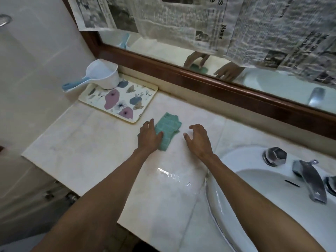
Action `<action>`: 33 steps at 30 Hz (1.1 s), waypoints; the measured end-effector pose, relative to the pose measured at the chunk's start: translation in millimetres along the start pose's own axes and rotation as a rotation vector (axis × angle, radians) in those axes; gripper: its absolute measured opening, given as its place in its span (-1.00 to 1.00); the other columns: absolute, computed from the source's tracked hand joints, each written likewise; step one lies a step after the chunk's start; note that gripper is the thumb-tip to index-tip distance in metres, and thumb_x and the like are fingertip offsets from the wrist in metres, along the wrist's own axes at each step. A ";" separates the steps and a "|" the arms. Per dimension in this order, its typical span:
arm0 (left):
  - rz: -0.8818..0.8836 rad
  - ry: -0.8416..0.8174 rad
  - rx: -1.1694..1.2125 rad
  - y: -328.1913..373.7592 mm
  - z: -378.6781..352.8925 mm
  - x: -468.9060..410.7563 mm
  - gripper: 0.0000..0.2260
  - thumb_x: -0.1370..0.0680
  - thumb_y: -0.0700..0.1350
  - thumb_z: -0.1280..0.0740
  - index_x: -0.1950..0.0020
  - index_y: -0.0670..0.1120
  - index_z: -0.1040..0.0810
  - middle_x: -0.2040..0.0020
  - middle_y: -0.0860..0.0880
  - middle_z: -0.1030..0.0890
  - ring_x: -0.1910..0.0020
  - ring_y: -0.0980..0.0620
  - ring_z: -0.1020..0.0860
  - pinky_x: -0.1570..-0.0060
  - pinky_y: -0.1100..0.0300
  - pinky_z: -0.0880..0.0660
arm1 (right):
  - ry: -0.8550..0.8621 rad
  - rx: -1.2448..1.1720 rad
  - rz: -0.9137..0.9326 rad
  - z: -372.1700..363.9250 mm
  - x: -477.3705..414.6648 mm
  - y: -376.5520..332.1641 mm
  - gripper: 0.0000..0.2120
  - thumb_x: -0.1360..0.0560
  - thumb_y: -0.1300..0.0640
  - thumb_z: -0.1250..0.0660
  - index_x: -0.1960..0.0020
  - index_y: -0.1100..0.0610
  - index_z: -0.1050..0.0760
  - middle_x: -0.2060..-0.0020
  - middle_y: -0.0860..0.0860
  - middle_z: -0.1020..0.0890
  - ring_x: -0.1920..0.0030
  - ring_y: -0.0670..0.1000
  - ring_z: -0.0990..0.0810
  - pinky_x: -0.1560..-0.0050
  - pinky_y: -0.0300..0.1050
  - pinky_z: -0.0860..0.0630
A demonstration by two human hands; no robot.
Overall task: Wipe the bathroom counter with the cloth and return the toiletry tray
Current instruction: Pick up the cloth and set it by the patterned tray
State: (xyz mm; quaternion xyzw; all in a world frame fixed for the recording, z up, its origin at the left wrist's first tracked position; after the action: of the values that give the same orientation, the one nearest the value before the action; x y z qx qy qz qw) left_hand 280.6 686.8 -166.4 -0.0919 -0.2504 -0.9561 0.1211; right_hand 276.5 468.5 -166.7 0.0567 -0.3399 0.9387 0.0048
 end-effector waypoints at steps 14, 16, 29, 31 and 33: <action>-0.001 0.016 0.201 7.1 -18.8 -36.5 -0.75 -0.53 -0.06 -0.40 -0.16 -0.14 -0.60 -0.03 -0.20 -0.57 -0.04 -0.19 -0.57 0.02 0.08 -0.45 | 0.086 -0.006 -0.041 -14.9 -15.6 16.1 -0.68 -0.63 0.00 -0.21 -0.30 0.14 -0.45 -0.44 0.13 -0.34 -0.47 0.15 -0.27 -0.40 0.05 -0.27; 0.021 -0.004 0.280 3.8 -16.1 -41.7 -0.78 -0.55 -0.12 -0.39 -0.18 -0.14 -0.64 -0.06 -0.18 -0.57 -0.05 -0.14 -0.58 -0.01 0.10 -0.46 | 0.097 0.004 -0.059 -15.0 -18.9 11.5 -0.68 -0.63 0.00 -0.21 -0.30 0.15 -0.45 -0.44 0.14 -0.35 -0.47 0.16 -0.27 -0.40 0.06 -0.27; -0.175 -0.056 0.643 -30.4 90.6 -126.1 -0.57 -0.54 -0.22 -0.45 -0.40 -0.02 -0.53 0.02 -0.04 -0.62 0.07 0.10 -0.58 0.06 0.51 -0.47 | 0.203 0.025 -0.145 -66.8 -80.8 -75.5 -0.56 -0.65 -0.02 -0.15 -0.44 0.20 -0.35 -0.49 0.20 -0.29 -0.51 0.21 -0.22 -0.48 0.10 -0.20; -0.185 -0.076 0.666 -40.6 98.0 -144.5 -0.56 -0.53 -0.23 -0.45 -0.40 -0.01 -0.54 -0.01 -0.07 -0.61 0.02 0.03 -0.58 -0.05 0.38 -0.52 | 0.187 0.059 -0.137 -83.3 -89.4 -90.3 -0.49 -0.64 -0.08 -0.14 -0.48 0.18 -0.29 -0.53 0.19 -0.22 -0.54 0.20 -0.15 -0.52 0.12 -0.14; -0.157 -0.127 0.736 -51.2 96.1 -158.2 -0.57 -0.54 -0.26 -0.43 -0.39 -0.03 -0.55 -0.04 -0.11 -0.61 0.02 0.00 -0.60 -0.04 0.26 -0.58 | 0.146 0.122 -0.143 -102.0 -91.6 -97.1 -0.43 -0.64 -0.15 -0.10 -0.53 0.14 -0.20 -0.57 0.16 -0.13 -0.57 0.17 -0.06 -0.54 0.15 -0.06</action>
State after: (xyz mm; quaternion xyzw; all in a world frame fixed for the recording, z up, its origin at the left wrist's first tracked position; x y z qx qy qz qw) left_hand 428.3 807.6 -144.7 -0.0820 -0.5903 -0.8010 0.0567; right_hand 361.7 611.0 -192.7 0.0127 -0.2759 0.9566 0.0929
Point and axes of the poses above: each hand's wrist, its own x-axis away from the middle knuckle, its own z-axis out of the back of the hand, y = z × x, the point moved 8 cm from there along -x, towards the middle knuckle
